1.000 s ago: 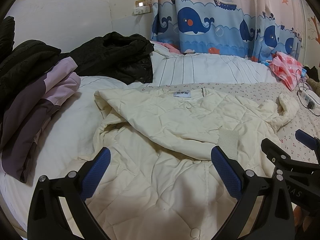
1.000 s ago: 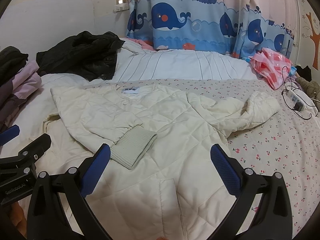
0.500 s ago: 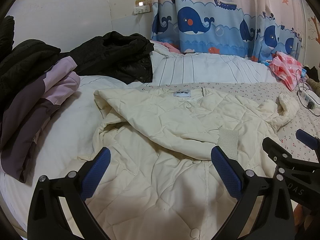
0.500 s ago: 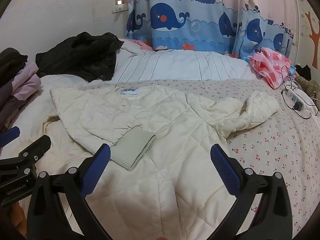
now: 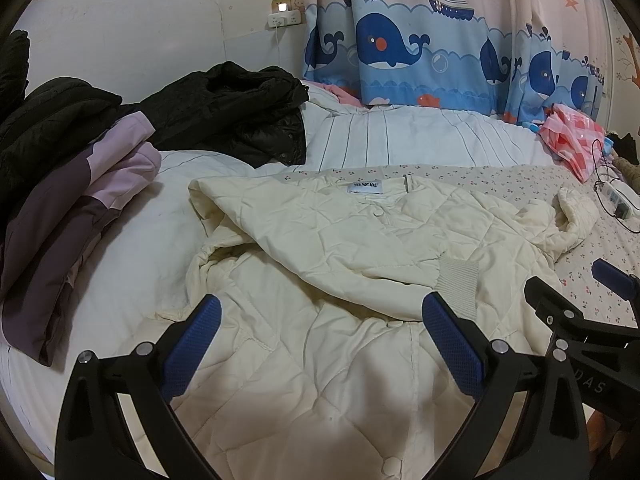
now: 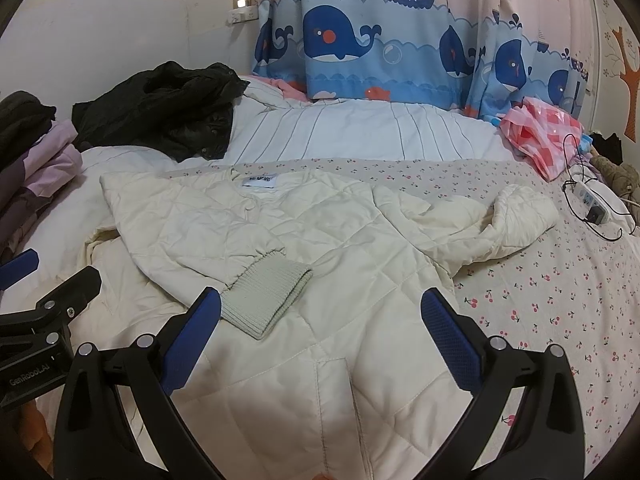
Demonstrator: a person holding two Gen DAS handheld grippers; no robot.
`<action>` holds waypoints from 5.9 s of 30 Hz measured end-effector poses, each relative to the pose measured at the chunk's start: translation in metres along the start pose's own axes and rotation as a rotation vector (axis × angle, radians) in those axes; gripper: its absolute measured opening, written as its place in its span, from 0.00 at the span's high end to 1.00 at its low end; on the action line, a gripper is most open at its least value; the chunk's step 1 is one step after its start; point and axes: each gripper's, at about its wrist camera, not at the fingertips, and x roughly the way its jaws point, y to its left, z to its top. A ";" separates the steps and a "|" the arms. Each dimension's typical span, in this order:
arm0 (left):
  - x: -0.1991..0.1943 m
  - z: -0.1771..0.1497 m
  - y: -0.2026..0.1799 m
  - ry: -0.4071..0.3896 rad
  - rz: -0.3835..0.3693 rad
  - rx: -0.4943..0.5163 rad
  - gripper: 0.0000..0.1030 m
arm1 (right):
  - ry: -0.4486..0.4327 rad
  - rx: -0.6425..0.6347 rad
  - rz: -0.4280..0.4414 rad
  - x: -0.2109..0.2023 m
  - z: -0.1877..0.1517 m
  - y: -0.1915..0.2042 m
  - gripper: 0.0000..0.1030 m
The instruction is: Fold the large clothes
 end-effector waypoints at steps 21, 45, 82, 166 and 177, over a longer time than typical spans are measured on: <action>0.002 -0.001 0.001 0.004 0.027 0.029 0.06 | 0.001 -0.005 -0.003 0.001 0.000 0.002 0.06; 0.005 -0.004 0.001 -0.003 0.020 0.017 0.06 | 0.010 -0.001 -0.001 0.004 -0.005 0.002 0.06; 0.014 0.004 -0.017 -0.084 0.033 0.028 0.06 | 0.058 0.043 -0.014 0.015 -0.003 -0.014 0.06; 0.022 0.015 -0.003 -0.069 -0.047 -0.095 0.06 | 0.082 0.064 -0.409 0.063 0.090 -0.175 0.06; 0.035 0.017 0.000 -0.040 -0.085 -0.125 0.06 | 0.365 0.588 -0.321 0.168 0.080 -0.360 0.06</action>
